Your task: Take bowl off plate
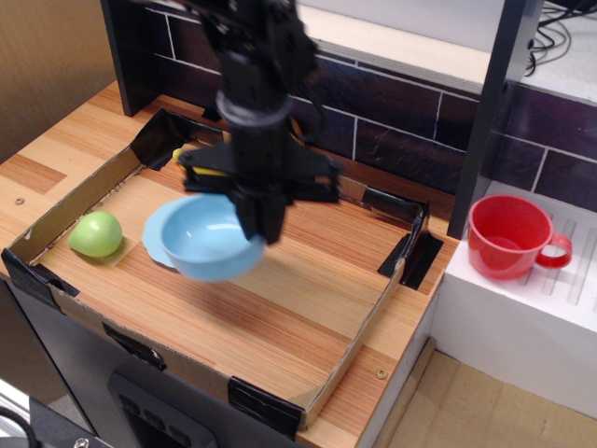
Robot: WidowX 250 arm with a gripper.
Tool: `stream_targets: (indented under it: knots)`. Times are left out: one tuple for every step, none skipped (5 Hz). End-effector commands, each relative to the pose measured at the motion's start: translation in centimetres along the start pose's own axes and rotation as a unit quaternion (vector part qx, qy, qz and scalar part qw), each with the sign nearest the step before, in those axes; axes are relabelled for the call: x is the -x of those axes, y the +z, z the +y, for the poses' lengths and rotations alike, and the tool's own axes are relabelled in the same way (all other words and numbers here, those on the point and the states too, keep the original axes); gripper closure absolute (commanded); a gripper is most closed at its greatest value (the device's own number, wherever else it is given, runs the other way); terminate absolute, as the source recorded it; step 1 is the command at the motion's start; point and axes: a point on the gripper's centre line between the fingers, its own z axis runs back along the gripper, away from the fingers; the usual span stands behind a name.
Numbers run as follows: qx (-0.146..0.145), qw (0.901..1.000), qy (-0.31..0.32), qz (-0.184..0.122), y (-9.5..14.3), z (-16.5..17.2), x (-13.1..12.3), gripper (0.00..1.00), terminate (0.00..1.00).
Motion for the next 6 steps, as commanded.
stream_targets:
  knots:
    - [0.001,0.9999,-0.010,-0.003,-0.4,-2.1,3.3,1.00,0.00]
    - [-0.009,0.9999,-0.014,0.001,-1.3,-2.1,4.0,0.00,0.00]
    - [-0.005,0.9997,-0.022,0.002,-1.5,-2.1,4.0,0.00,0.00]
    - [0.006,0.9992,-0.040,-0.003,-0.3,-2.1,3.4,0.00,0.00]
    - [0.019,0.9993,-0.023,-0.023,2.0,-1.5,2.1,0.00,0.00]
    - [0.028,0.9982,-0.004,-0.053,3.9,-0.6,0.4,0.00,0.00]
